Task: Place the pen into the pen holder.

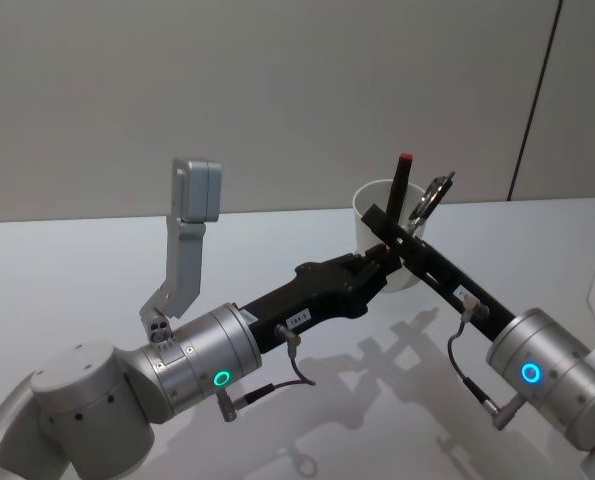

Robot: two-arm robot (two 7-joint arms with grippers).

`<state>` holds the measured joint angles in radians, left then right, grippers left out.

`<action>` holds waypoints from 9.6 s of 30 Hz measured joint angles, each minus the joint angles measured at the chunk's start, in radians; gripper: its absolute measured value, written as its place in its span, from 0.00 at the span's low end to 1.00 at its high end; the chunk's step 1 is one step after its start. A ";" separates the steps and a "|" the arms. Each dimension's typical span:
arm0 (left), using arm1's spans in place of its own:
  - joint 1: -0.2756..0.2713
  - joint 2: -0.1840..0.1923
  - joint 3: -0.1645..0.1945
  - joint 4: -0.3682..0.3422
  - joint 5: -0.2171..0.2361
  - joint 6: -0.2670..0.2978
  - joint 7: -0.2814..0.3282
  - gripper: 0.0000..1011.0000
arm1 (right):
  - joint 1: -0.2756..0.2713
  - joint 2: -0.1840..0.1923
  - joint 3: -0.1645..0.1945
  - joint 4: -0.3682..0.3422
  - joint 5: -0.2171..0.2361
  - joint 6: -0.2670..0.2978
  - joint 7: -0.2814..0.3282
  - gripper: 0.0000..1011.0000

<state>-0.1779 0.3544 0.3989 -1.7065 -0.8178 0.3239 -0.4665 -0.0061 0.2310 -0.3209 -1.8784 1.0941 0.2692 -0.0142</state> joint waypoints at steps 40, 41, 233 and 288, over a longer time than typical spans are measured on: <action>0.000 0.000 0.000 0.000 0.000 0.001 0.000 0.12 | 0.002 0.001 -0.002 0.002 0.004 -0.005 -0.001 0.16; 0.000 0.000 0.000 0.000 0.000 0.001 0.000 0.12 | 0.002 0.001 -0.002 0.002 0.006 -0.006 -0.001 0.16; 0.000 0.000 0.000 0.000 0.000 0.000 0.000 0.99 | 0.407 -0.064 -0.015 0.488 -0.613 -0.265 0.194 0.99; -0.046 0.021 0.043 0.063 0.475 -0.239 0.351 0.99 | 0.047 0.086 0.082 0.155 -0.775 -0.237 0.089 0.99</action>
<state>-0.2239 0.3759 0.4422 -1.6438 -0.3425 0.0844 -0.1159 0.0411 0.3175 -0.2385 -1.7236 0.3188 0.0327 0.0748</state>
